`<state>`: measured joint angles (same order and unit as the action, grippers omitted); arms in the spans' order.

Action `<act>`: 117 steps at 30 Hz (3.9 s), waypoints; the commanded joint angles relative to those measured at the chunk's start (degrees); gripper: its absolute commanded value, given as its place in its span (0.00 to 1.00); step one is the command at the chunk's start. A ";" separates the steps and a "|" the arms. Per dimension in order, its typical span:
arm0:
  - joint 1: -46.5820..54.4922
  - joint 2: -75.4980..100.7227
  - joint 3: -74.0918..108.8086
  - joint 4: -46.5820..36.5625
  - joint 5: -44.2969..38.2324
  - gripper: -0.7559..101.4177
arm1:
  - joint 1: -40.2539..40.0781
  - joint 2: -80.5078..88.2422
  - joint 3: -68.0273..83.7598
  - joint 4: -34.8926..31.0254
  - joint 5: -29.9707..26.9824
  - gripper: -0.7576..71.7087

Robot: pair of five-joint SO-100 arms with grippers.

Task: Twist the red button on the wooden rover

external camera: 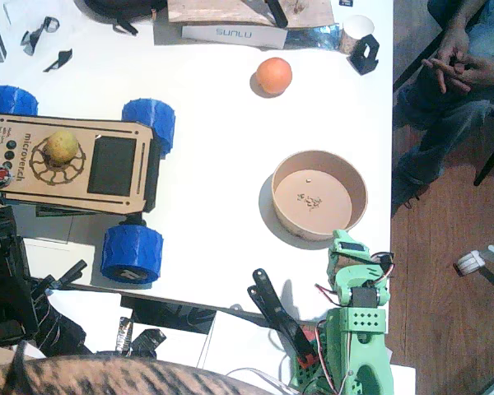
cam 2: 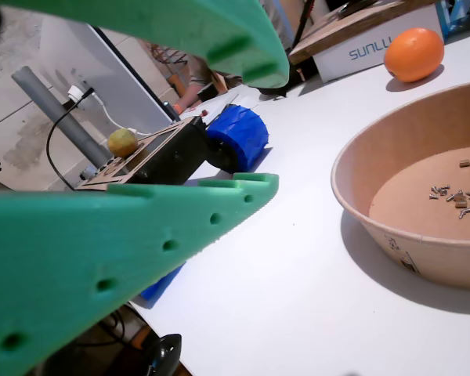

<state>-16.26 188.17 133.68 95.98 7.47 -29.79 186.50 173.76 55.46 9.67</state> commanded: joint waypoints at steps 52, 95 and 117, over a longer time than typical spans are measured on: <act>-0.79 -18.28 -1.14 -16.08 0.53 0.01 | 0.44 0.00 -0.26 -0.35 0.53 0.15; 9.32 -71.37 -1.14 -43.51 -0.18 0.17 | 0.44 0.00 -0.26 -0.35 0.53 0.15; 2.37 -69.43 -1.05 -42.36 0.00 0.27 | 0.44 0.00 -0.26 -0.35 0.53 0.15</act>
<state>-13.36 116.37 133.68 53.00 7.47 -29.79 186.50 173.76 55.46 9.67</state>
